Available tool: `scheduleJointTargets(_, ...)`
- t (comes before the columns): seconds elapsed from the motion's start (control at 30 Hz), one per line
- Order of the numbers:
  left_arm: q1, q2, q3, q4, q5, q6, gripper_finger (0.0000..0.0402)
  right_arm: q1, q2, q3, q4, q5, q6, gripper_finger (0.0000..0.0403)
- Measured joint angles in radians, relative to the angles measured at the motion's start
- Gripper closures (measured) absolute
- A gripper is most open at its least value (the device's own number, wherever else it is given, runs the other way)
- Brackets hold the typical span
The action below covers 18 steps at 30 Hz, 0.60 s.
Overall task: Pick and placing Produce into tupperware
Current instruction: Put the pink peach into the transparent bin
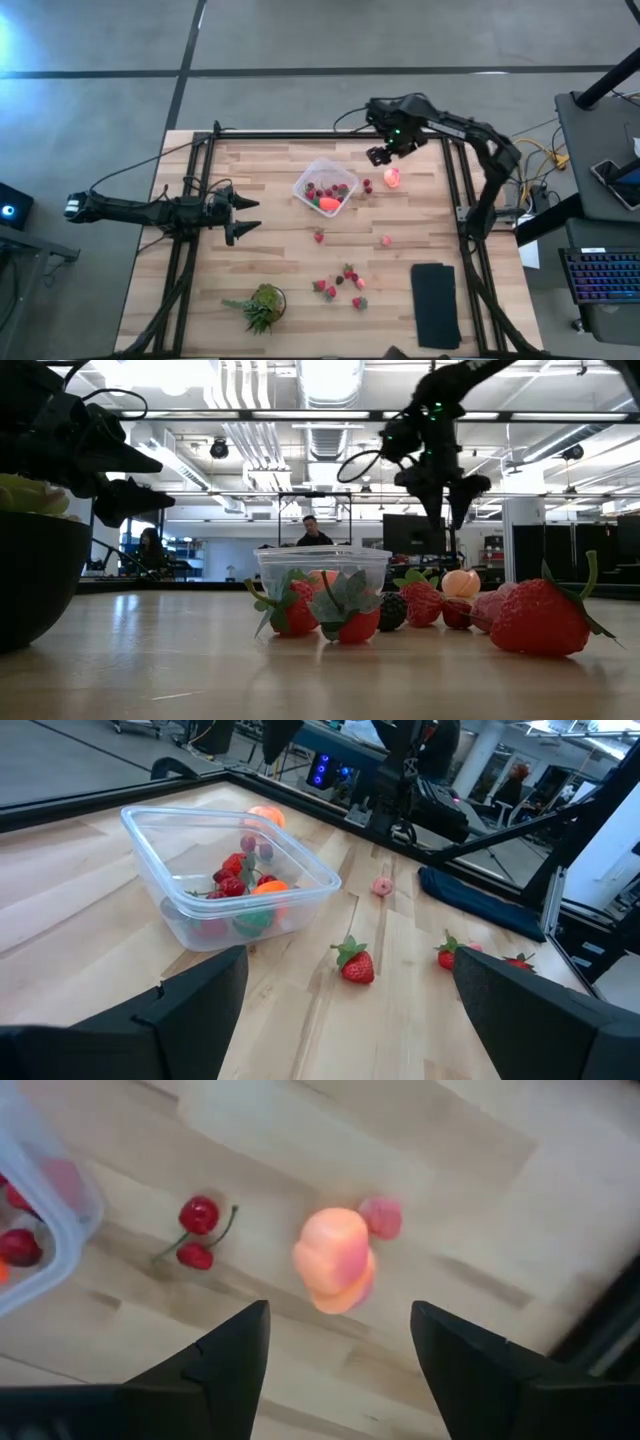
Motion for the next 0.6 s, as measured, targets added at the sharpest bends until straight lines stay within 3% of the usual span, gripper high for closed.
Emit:
scheduleJointTargets(0.23,0.000,0.001,0.000,0.000,0.000,0.000,0.0063,-0.006,-0.135,-0.229,0.204,-0.066,0.077,0.0139)
scheduleJointTargets(0.6,0.000,0.000,0.000,0.000,0.000,0.000,0.0063,0.002,-0.177,-0.469,0.389,-0.052,0.169,0.0096)
